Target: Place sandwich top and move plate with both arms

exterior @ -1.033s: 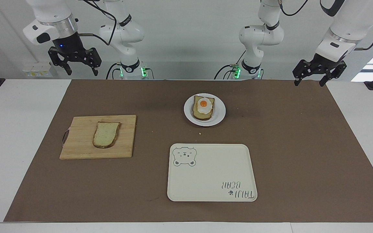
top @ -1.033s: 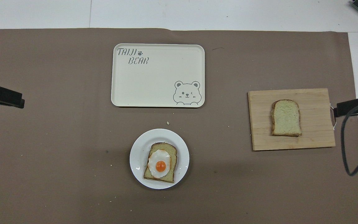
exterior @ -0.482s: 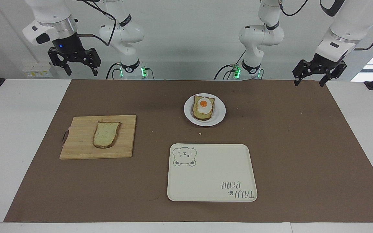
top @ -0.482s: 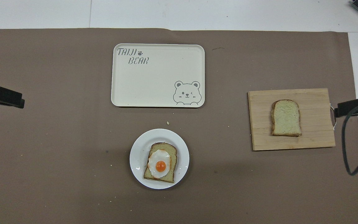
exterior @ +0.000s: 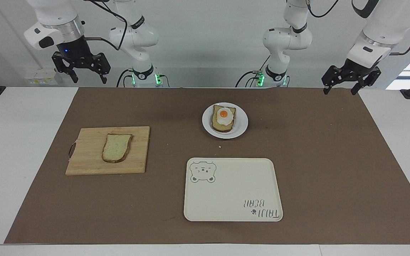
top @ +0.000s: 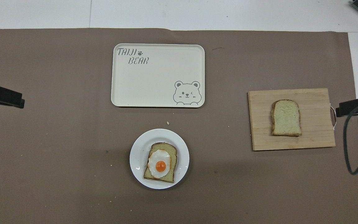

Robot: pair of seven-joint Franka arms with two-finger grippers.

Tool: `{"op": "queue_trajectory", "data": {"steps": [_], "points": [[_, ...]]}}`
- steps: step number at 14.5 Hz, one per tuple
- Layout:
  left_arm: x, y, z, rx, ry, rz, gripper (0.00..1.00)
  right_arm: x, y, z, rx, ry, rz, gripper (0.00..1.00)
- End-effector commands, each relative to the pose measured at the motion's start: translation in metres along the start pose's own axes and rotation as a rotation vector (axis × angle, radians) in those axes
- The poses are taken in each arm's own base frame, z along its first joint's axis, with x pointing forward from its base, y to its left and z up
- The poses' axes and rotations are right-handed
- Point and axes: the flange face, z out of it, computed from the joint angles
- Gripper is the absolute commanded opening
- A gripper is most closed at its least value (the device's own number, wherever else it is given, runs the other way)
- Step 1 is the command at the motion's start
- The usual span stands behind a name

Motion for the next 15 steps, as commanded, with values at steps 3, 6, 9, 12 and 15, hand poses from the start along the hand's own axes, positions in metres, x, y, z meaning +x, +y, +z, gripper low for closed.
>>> {"op": "queue_trajectory", "data": {"steps": [3, 6, 9, 12, 15], "points": [[-0.001, -0.003, -0.004, -0.011, 0.004, 0.004, 1.0, -0.004, 0.016, 0.004, -0.002, 0.01, -0.056, 1.0], [-0.001, -0.003, -0.004, -0.011, 0.004, 0.004, 1.0, -0.004, 0.025, 0.007, -0.002, 0.003, -0.077, 1.0], [-0.001, -0.003, -0.004, -0.011, 0.004, 0.004, 1.0, -0.002, 0.041, 0.017, -0.001, 0.008, -0.096, 1.0], [-0.001, -0.003, -0.004, -0.011, 0.004, 0.004, 1.0, 0.0, 0.044, 0.025, -0.002, 0.008, -0.1, 1.0], [-0.001, -0.003, -0.004, -0.011, 0.004, 0.004, 1.0, 0.004, 0.045, 0.032, -0.002, 0.003, -0.099, 1.0]]}}
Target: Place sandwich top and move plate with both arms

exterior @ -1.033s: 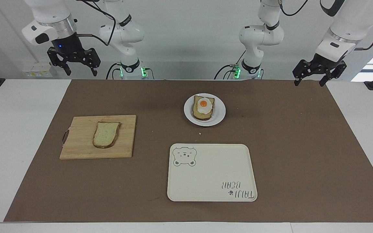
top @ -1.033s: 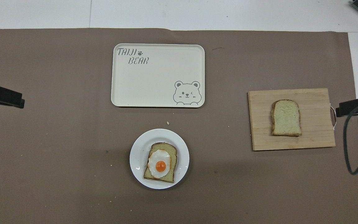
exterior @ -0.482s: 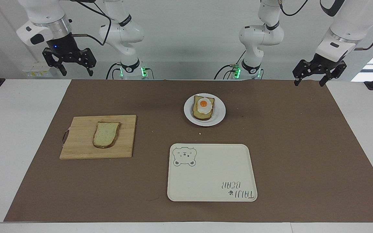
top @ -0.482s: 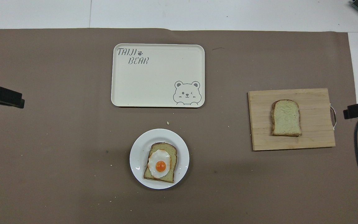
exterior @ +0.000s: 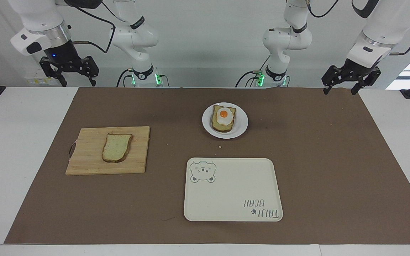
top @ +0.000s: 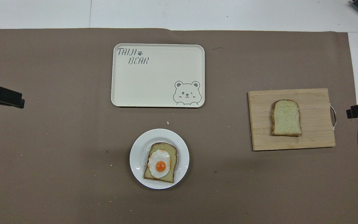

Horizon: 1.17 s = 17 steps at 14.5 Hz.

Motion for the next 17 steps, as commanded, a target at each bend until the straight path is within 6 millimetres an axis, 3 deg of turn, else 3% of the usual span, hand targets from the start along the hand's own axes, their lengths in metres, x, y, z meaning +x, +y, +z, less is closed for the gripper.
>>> {"op": "queue_trajectory", "data": {"steps": [1, 13, 17], "points": [[-0.001, -0.003, -0.004, -0.011, 0.004, 0.004, 1.0, 0.003, 0.004, 0.012, -0.004, 0.023, -0.019, 1.0], [-0.001, -0.003, -0.004, -0.011, 0.004, 0.004, 1.0, 0.039, -0.01, 0.103, 0.024, 0.031, -0.039, 1.0], [-0.001, -0.003, -0.004, -0.011, 0.004, 0.004, 1.0, 0.061, -0.01, 0.14, 0.055, 0.053, -0.033, 1.0]]}}
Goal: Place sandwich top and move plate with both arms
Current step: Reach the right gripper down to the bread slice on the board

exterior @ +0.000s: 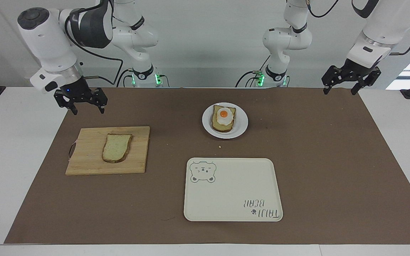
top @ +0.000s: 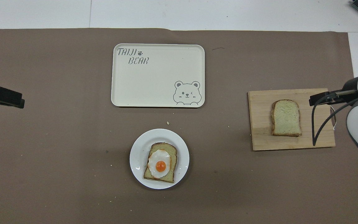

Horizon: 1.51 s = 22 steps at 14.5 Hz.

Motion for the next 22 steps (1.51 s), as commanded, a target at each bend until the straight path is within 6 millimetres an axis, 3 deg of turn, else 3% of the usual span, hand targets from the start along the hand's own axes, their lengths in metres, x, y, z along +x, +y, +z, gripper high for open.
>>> {"op": "queue_trajectory", "data": {"steps": [1, 5, 12, 15, 19, 22], "points": [[-0.001, -0.003, -0.004, -0.011, 0.004, 0.004, 1.0, 0.011, 0.002, 0.022, 0.031, 0.022, -0.023, 1.0], [-0.001, -0.003, -0.004, -0.011, 0.004, 0.004, 1.0, 0.023, 0.01, 0.044, 0.022, 0.038, -0.035, 1.0], [-0.001, 0.001, -0.004, -0.014, 0.004, 0.012, 1.0, 0.036, 0.016, 0.066, 0.008, 0.08, -0.035, 1.0], [-0.009, -0.001, -0.003, -0.016, -0.04, 0.007, 1.0, 0.042, 0.023, 0.09, 0.003, 0.07, -0.107, 1.0], [-0.01, 0.001, -0.006, -0.017, -0.031, 0.008, 1.0, 0.022, 0.019, 0.125, 0.083, 0.015, -0.064, 1.0], [-0.009, 0.003, -0.006, -0.017, -0.029, 0.011, 1.0, 0.012, 0.039, 0.144, 0.103, 0.02, -0.065, 1.0]]}}
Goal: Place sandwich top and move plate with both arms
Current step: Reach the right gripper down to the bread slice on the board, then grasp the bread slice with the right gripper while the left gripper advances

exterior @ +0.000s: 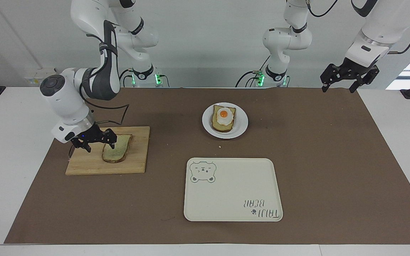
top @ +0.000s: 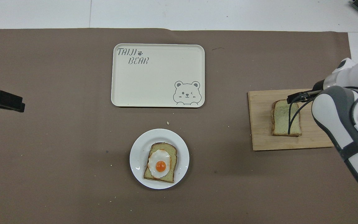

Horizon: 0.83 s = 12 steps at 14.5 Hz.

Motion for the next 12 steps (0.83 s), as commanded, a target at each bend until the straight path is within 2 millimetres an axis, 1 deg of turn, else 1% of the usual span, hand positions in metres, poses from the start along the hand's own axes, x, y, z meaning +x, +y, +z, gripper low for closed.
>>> {"op": "queue_trajectory", "data": {"steps": [1, 2, 4, 6, 7, 10, 12], "points": [[-0.004, 0.0, -0.005, -0.015, -0.005, 0.005, 1.0, -0.018, 0.026, 0.014, 0.02, 0.027, -0.012, 1.0], [-0.004, 0.001, -0.005, -0.015, -0.005, 0.007, 1.0, -0.022, 0.032, 0.021, 0.027, 0.024, 0.0, 1.0], [-0.004, 0.001, -0.004, -0.016, -0.006, 0.007, 1.0, -0.026, 0.035, 0.03, 0.072, 0.031, 0.048, 1.0], [-0.004, 0.001, -0.004, -0.016, -0.006, 0.007, 1.0, -0.033, 0.048, 0.046, 0.103, 0.013, 0.094, 1.0], [-0.004, 0.002, -0.004, -0.016, -0.008, 0.008, 1.0, -0.036, 0.048, 0.051, 0.107, 0.003, 0.098, 1.0], [-0.007, 0.003, -0.001, -0.041, -0.013, 0.013, 1.0, -0.042, 0.053, 0.057, 0.108, 0.0, 0.113, 1.0], [-0.007, 0.004, 0.001, -0.058, -0.007, 0.01, 1.0, -0.043, 0.052, 0.062, 0.125, 0.007, 0.132, 1.0]]}}
